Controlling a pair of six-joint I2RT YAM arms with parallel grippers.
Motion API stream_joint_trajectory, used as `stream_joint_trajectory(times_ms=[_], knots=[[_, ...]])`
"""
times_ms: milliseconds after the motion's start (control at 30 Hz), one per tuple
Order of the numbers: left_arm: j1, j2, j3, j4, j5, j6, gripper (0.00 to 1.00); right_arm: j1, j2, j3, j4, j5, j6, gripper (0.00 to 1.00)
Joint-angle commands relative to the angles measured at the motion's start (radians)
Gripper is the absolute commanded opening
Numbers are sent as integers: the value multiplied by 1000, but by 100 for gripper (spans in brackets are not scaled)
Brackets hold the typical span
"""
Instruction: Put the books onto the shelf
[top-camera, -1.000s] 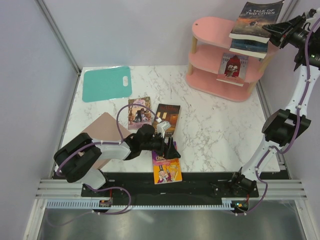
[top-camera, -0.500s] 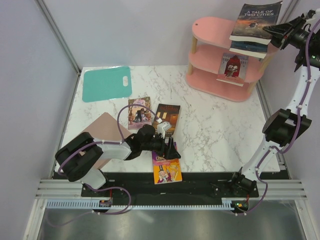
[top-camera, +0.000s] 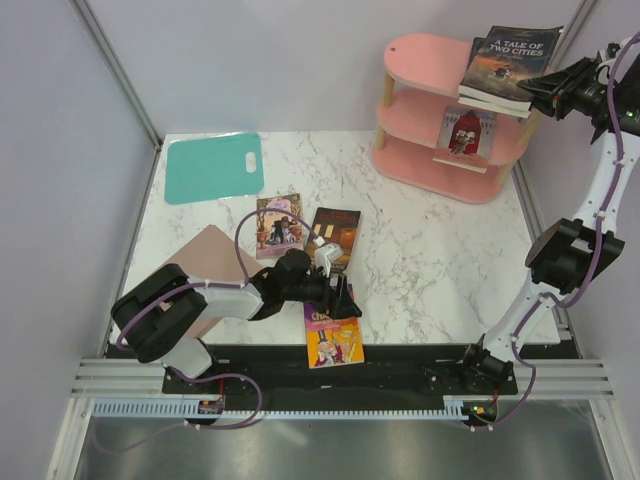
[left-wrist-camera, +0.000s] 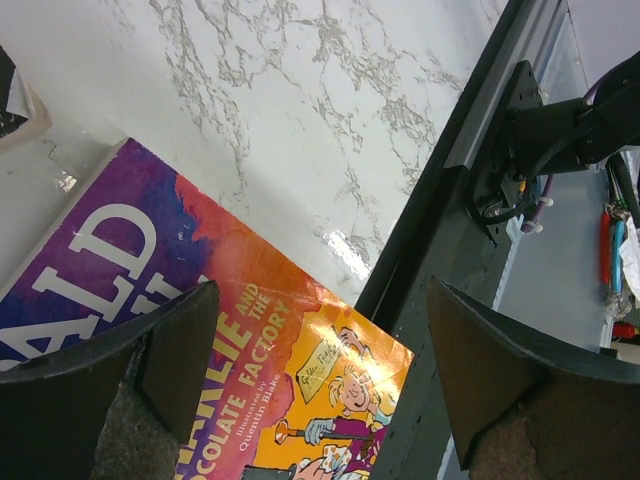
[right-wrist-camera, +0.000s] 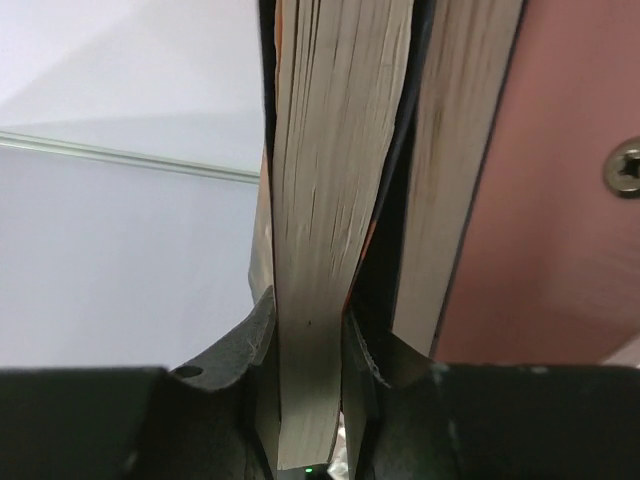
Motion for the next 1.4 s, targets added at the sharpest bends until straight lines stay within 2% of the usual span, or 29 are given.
stream_joint_trajectory(times_ms=[0, 200, 467, 600, 833, 1100, 1233, 1267, 1367], knots=[[-8, 22, 31, 29, -10, 10, 90, 56, -106, 22, -181, 139, -354, 0], [-8, 25, 33, 27, -14, 10, 90, 76, -143, -86, -203, 190, -435, 0], [-9, 31, 37, 25, -13, 8, 89, 74, -145, -55, -193, 212, -414, 0], [-9, 36, 37, 25, -13, 8, 89, 74, -152, -51, -146, 192, -373, 0], [-9, 39, 40, 24, -13, 7, 89, 62, -179, -72, 41, 157, -160, 0], [-12, 47, 45, 21, -13, 8, 89, 39, -163, -92, 69, 135, -119, 0], [-14, 47, 47, 19, -14, 8, 88, 30, -171, -112, 69, 141, -118, 9], [-15, 45, 47, 18, -14, 8, 88, 28, -169, -112, 69, 138, -118, 16], [-15, 48, 48, 18, -16, 10, 88, 27, -162, -107, 69, 135, -109, 27]])
